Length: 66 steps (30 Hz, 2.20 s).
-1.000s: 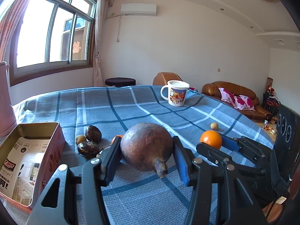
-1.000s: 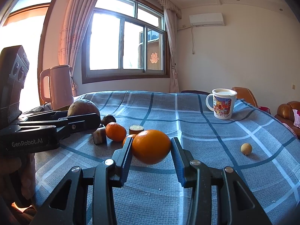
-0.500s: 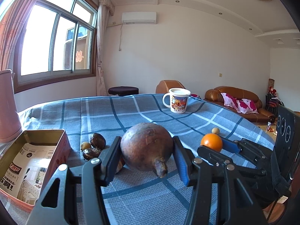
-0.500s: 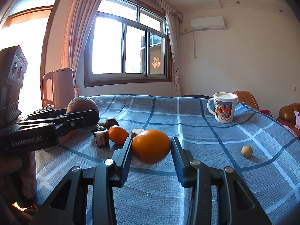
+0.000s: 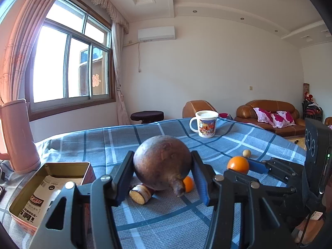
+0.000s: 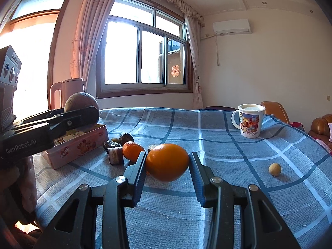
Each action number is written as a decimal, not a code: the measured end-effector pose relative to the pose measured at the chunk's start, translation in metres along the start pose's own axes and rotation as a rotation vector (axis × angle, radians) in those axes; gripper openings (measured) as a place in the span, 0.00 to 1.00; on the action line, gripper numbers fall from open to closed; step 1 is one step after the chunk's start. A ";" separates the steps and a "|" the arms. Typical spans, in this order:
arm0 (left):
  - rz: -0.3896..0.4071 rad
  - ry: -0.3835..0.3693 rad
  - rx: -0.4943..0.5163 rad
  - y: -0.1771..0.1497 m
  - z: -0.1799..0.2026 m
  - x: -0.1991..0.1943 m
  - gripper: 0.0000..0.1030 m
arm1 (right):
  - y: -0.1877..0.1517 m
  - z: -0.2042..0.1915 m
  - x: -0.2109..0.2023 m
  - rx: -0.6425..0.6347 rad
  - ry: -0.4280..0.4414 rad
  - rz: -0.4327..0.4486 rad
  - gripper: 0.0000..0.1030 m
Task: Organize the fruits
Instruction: 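Lift the orange and purple-brown fruit and carry both toward the tin box, then lower the purple-brown fruit into the tin with the left tool while the right tool releases the orange there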
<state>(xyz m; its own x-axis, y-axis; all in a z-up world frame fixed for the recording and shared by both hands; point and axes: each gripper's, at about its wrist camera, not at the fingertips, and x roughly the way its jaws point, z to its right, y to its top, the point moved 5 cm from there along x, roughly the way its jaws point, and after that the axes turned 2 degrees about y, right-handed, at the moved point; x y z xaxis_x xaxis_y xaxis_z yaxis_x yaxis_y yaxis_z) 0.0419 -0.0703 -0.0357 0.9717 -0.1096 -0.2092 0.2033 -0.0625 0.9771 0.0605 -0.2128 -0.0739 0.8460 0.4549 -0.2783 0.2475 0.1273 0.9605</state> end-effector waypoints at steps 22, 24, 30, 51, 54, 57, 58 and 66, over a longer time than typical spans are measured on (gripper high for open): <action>-0.108 0.150 -0.091 -0.002 -0.077 -0.003 0.53 | 0.053 -0.063 0.038 -0.126 0.124 -0.063 0.41; -0.116 0.170 -0.107 -0.003 -0.090 -0.004 0.53 | 0.058 -0.072 0.044 -0.137 0.147 -0.072 0.41; -0.140 0.249 -0.140 -0.005 -0.129 -0.008 0.53 | 0.076 -0.100 0.061 -0.167 0.208 -0.089 0.41; -0.280 0.342 -0.218 -0.035 -0.212 0.000 0.53 | 0.083 -0.207 0.127 -0.304 0.361 -0.204 0.42; -0.295 0.338 -0.221 -0.038 -0.214 0.001 0.53 | 0.074 -0.218 0.137 -0.321 0.370 -0.235 0.42; -0.308 0.341 -0.221 -0.041 -0.217 0.002 0.53 | 0.061 -0.223 0.147 -0.315 0.382 -0.274 0.42; -0.314 0.345 -0.222 -0.043 -0.219 0.002 0.53 | 0.057 -0.224 0.151 -0.307 0.384 -0.286 0.42; -0.354 0.354 -0.226 -0.050 -0.224 0.007 0.53 | 0.043 -0.227 0.162 -0.287 0.390 -0.327 0.42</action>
<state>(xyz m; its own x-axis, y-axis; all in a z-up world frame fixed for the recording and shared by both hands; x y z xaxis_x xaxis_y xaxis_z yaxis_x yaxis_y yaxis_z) 0.0655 0.1546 -0.0773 0.8127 0.2221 -0.5387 0.5076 0.1841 0.8417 0.1008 0.0662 -0.0766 0.4973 0.6355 -0.5906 0.2824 0.5251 0.8028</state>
